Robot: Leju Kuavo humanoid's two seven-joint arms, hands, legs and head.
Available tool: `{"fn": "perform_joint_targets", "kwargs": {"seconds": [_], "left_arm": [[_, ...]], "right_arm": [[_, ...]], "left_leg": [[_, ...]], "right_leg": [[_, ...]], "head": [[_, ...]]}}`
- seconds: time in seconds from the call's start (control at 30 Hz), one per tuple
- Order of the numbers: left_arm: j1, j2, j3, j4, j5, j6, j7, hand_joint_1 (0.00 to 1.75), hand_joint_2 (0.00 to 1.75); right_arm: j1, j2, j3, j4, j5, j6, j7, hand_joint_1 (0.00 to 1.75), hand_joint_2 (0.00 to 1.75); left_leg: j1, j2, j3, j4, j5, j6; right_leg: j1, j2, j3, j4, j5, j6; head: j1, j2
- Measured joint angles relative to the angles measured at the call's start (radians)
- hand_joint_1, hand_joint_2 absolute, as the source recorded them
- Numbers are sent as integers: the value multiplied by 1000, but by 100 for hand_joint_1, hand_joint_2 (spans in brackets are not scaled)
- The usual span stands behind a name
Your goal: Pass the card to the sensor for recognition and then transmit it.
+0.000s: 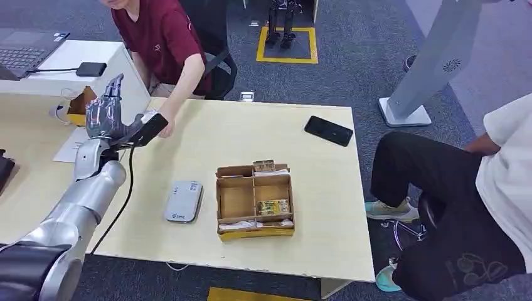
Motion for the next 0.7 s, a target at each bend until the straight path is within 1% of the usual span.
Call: {"fn": "perform_joint_targets", "kwargs": {"seconds": [0.07, 0.17, 0.23, 0.27, 0.33, 0.37, 0.4, 0.43, 0.47, 0.5, 0.53, 0.57, 0.6, 0.63, 0.67, 0.7], "left_arm": [[37, 28, 33, 0, 23, 17, -26, 0, 175], [101, 65, 101, -6, 20, 20, -39, 0, 175], [167, 93, 190, -33, 22, 20, -74, 0, 175], [202, 101, 246, -45, 31, 21, -104, 0, 175], [265, 118, 381, -69, 68, 21, -199, 0, 175], [295, 120, 468, -80, 91, 22, -258, 0, 175], [321, 119, 566, -95, 85, 23, -303, 0, 175], [342, 118, 680, -113, 66, 23, -332, 0, 175], [356, 117, 794, -120, 62, 23, -355, 0, 175], [366, 119, 887, -119, 78, 24, -376, 0, 175], [376, 129, 1005, -105, 116, 24, -398, 0, 175], [385, 145, 1102, -78, 161, 24, -417, 0, 175], [393, 156, 1170, -56, 190, 24, -430, 0, 175], [406, 169, 1257, -31, 213, 26, -444, 0, 175], [416, 175, 1312, -18, 217, 28, -454, 0, 175], [424, 182, 1364, 0, 233, 28, -452, 0, 175]], "right_arm": [[5, 0, 0, 0, 0, -2, -2, 0, 0], [9, 0, -1, 0, -1, -6, -2, 0, 0], [10, 0, -2, 0, -2, -10, 1, 0, 0], [11, 0, -2, 0, -2, -11, 2, 0, 0], [15, 0, -3, 0, -2, -15, 5, 0, 0], [16, 0, -3, 0, -2, -16, 6, 0, 0], [18, 0, -4, 0, -2, -17, 7, 0, 0], [18, 0, -4, 0, -2, -18, 7, 0, 0], [18, 0, -4, 0, -2, -18, 8, 0, 0], [18, 0, -4, 0, -2, -18, 9, 0, 0], [18, 0, -4, 0, -2, -18, 10, 0, 0], [18, 0, -4, 0, -1, -18, 10, 0, 0], [19, 0, -4, 0, -1, -18, 10, 0, 0], [20, 0, -4, 0, -1, -18, 10, 0, 0], [20, 0, -4, 0, -1, -18, 10, 0, 0], [20, 0, -4, 0, -1, -18, 10, 0, 0]], "left_leg": [[0, 0, 0, 0, 0, 0], [0, 0, 0, -1, 0, 0], [1, 2, 0, -1, -1, -2], [1, 4, 0, -2, -1, -2], [1, 7, 0, -2, -2, -3], [1, 8, 0, -2, -2, -2], [1, 8, -1, -2, -2, -2], [1, 8, -1, -2, -2, -2], [1, 8, -2, -2, -2, -2], [2, 8, -2, -2, -2, -2], [1, 8, -3, -2, -3, -3], [2, 9, -2, -2, -3, -4], [1, 10, -1, -2, -4, -4], [1, 9, -1, -2, -4, -4], [2, 6, -1, -2, -4, -4], [2, 1, -2, -2, -4, -4]], "right_leg": [[0, 1, 0, 0, 0, 0], [0, 1, -1, 0, 0, -1], [0, 3, -1, 0, -1, -1], [0, 5, -1, 0, -1, -1], [0, 7, -3, 0, -1, -1], [0, 8, -3, 1, -1, -1], [0, 9, -4, 0, -1, -1], [0, 9, -5, 0, -1, -1], [1, 9, -5, 0, -1, -1], [1, 9, -5, 0, -1, -1], [1, 9, -5, 1, -1, -1], [1, 9, -5, 0, -2, -2], [1, 9, -5, 0, -2, -2], [1, 9, -5, 0, -2, -3], [1, 7, -5, 0, -3, -3], [1, 2, -4, 0, -4, -3]], "head": [[0, 0], [0, 0], [0, 0], [0, 0], [0, 0], [0, 0], [0, 0], [0, 0], [0, 0], [0, 0], [0, 0], [0, 0], [0, 0], [-3, 0], [-3, 0], [-2, 0]]}}
